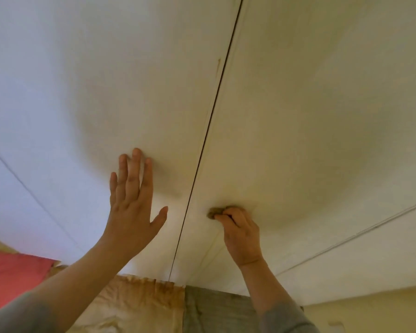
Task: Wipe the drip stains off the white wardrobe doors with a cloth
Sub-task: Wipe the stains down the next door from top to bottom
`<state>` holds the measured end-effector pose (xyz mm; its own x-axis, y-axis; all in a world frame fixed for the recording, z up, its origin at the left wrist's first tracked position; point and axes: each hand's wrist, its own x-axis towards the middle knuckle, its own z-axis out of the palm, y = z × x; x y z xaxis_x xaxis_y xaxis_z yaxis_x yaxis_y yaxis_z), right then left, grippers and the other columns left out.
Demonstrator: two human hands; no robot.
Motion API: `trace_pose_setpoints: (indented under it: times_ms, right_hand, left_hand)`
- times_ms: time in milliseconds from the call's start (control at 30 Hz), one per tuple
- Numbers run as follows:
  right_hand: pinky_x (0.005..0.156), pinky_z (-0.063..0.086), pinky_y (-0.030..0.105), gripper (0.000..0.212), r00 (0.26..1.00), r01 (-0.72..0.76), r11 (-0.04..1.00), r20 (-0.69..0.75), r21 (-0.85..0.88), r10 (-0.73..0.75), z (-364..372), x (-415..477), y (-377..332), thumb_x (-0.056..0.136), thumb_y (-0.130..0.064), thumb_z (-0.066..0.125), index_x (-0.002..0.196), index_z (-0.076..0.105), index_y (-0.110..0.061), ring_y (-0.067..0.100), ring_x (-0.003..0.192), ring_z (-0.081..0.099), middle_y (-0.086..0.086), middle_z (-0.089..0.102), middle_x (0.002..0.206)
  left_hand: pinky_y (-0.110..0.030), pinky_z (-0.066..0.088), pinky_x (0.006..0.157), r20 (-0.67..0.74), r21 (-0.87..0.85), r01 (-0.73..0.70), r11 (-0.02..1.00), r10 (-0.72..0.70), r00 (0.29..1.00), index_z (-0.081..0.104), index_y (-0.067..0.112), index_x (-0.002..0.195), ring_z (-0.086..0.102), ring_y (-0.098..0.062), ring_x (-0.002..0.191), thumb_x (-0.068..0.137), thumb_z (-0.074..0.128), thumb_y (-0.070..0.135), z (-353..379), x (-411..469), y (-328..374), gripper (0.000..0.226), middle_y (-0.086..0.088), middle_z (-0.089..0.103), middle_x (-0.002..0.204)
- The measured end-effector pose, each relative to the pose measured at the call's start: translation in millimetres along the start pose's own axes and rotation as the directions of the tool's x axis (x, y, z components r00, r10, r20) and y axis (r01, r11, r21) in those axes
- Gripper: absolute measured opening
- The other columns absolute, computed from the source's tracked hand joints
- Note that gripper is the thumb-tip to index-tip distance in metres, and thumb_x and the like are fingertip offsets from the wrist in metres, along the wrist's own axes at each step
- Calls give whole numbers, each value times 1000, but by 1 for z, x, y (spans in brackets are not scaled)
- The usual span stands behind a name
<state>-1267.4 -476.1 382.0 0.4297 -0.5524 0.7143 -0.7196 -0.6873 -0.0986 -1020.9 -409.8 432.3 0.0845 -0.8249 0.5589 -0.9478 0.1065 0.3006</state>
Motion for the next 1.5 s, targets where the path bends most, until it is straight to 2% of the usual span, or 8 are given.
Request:
trace_pose_setpoints:
  times_ms: [167,333,500,767,933,1167,1367,1500]
  right_hand:
    - [68,56,25,11,996,-23,983,-76,184,37,-45,17,-14,88,-9,68,95,76,-11,16,86,61,-1,61,96]
    - [70,54,29,10,921,41,997,-390,64,-13,-90,51,9,90,-4,70,95,77,-7,24,86,63,0,55,100]
    - [74,54,35,12,824,129,989,-548,-66,-144,-60,52,33,89,-4,70,98,77,-8,24,91,60,6,62,102]
    - [77,53,25,13,794,245,967,-559,-63,-238,30,-41,59,91,-10,67,98,78,-11,18,92,63,-4,59,101]
    - [69,49,26,21,665,214,963,-698,-162,-266,5,-34,70,87,0,68,103,76,-11,18,86,60,2,61,95]
    - [78,53,42,21,626,151,984,-760,-97,-172,-68,47,78,92,-12,58,105,74,-16,20,93,61,0,61,101]
    - [78,50,29,21,624,174,969,-742,-174,-245,-2,-19,96,87,0,65,101,76,-13,19,95,61,3,63,101]
    - [78,51,26,19,698,238,953,-649,-186,-301,13,-58,103,86,-3,66,99,77,-11,18,94,62,1,64,99]
  left_hand:
    - [-65,15,117,18,-13,13,1000,-13,1000,8,3,157,-8,-38,152,88,45,44,3,-24,21,89,-16,-6,166]
    - [-65,15,117,-57,-14,-58,998,57,997,5,4,158,-8,-39,152,91,46,45,16,-17,37,88,-17,-6,165]
    - [-64,10,119,-226,29,-142,989,145,963,9,2,157,-4,-42,151,96,43,48,64,-8,41,84,-20,-1,165]
    - [-55,-9,120,-556,140,-178,974,226,800,2,8,157,-7,-36,152,100,24,52,132,30,22,76,-14,-4,165]
    - [-53,-10,121,-655,209,-146,967,249,713,0,11,158,-10,-32,153,99,19,54,150,29,18,76,-10,-4,167]
    - [-53,-7,122,-650,232,-130,964,253,716,3,10,159,-10,-29,153,98,22,50,151,26,17,75,-8,-4,167]
    - [-50,-8,122,-682,230,-144,962,265,682,5,10,159,-9,-28,153,98,23,50,152,27,17,76,-8,-2,167]
    - [-51,-8,122,-673,221,-134,966,251,696,2,11,159,-9,-28,153,97,24,51,150,28,19,76,-8,-3,167]
